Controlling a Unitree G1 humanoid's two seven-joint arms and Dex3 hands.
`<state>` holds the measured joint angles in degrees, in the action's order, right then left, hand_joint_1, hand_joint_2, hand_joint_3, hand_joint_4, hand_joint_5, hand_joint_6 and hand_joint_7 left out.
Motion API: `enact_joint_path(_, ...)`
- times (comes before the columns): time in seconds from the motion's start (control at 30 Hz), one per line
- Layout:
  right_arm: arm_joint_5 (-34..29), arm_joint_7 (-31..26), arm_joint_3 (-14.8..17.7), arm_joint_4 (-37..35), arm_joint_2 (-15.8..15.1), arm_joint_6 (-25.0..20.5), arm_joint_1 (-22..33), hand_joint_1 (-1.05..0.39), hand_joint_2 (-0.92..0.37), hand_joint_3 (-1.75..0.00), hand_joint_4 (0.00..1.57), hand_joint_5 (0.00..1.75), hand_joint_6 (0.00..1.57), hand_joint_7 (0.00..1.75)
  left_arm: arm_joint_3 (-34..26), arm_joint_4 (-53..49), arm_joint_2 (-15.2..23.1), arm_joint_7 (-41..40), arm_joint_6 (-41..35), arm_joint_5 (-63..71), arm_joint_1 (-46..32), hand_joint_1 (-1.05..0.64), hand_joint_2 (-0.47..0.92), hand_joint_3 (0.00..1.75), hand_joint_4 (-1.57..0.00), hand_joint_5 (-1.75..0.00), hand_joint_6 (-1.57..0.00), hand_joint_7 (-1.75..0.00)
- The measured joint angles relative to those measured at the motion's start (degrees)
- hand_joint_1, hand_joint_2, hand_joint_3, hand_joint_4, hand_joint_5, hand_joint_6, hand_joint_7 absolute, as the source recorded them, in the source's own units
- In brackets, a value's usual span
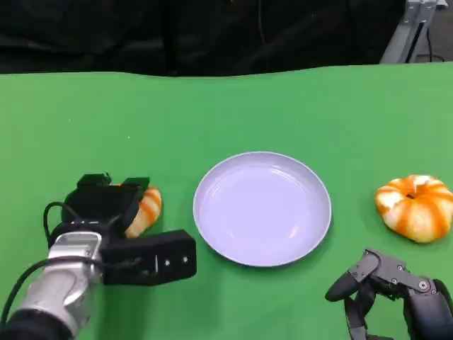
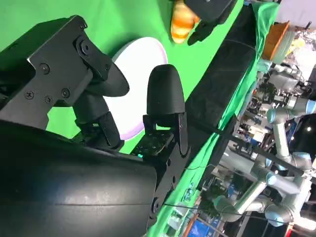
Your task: Grasp the bread from the table and place it into the plate.
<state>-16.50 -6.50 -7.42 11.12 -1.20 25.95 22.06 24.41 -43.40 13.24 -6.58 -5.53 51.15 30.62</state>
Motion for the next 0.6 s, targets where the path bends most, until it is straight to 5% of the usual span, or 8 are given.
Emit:
enact_joint_path(0.13, 0.0, 0.0, 0.0, 0.1, 0.0, 0.0, 0.1, 0.09, -0.31, -1.37, 0.82, 1.71, 0.79, 1.28, 0.7, -9.8, -1.4, -4.2, 3.5, -2.7, 4.2, -0.39, 0.92, 0.03, -0.27, -0.3, -0.39, -0.03)
enact_joint_path(0.17, 0.0, 0.1, 0.0, 0.1, 0.0, 0.0, 0.1, 0.09, -0.31, -1.37, 0.82, 1.71, 0.79, 1.28, 1.0, -11.6, -1.6, -5.0, 4.5, -3.3, 5.1, -0.33, 0.92, 0.05, -0.42, -0.36, -0.49, -0.06)
enact_joint_path(0.2, 0.0, 0.1, 0.0, 0.1, 0.0, 0.0, 0.1, 0.08, -0.31, -1.37, 0.82, 1.71, 0.79, 1.28, 1.1, -13.2, -1.7, -6.3, 5.7, -4.0, 5.6, -0.26, 0.92, 0.06, -0.63, -0.66, -0.67, -0.06)
enact_joint_path(0.27, 0.0, 0.1, 0.0, 0.2, 0.0, 0.0, 0.2, 0.08, -0.32, -1.36, 0.81, 1.7, 0.79, 1.28, 1.1, -15.8, -1.7, -10.3, 8.9, -4.9, 5.9, -0.18, 0.92, 0.08, -0.8, -1.42, -1.03, -0.1)
enact_joint_path(0.33, 0.0, 0.1, 0.0, 0.4, 0.0, 0.0, 0.2, 0.07, -0.32, -1.35, 0.81, 1.7, 0.79, 1.27, 1.1, -18.3, -1.7, -14.7, 12.7, -6.1, 6.2, -0.17, 0.91, 0.09, -0.88, -1.65, -1.22, -0.15)
enact_joint_path(0.6, 0.0, 0.1, 0.0, 0.7, 0.0, 0.0, 0.1, 0.09, -0.33, -1.34, 0.81, 1.7, 0.79, 1.28, 2.1, -20.8, -0.9, -21.3, 20.0, -7.1, 6.7, -0.17, 0.91, 0.17, -0.9, -1.66, -1.31, -0.22)
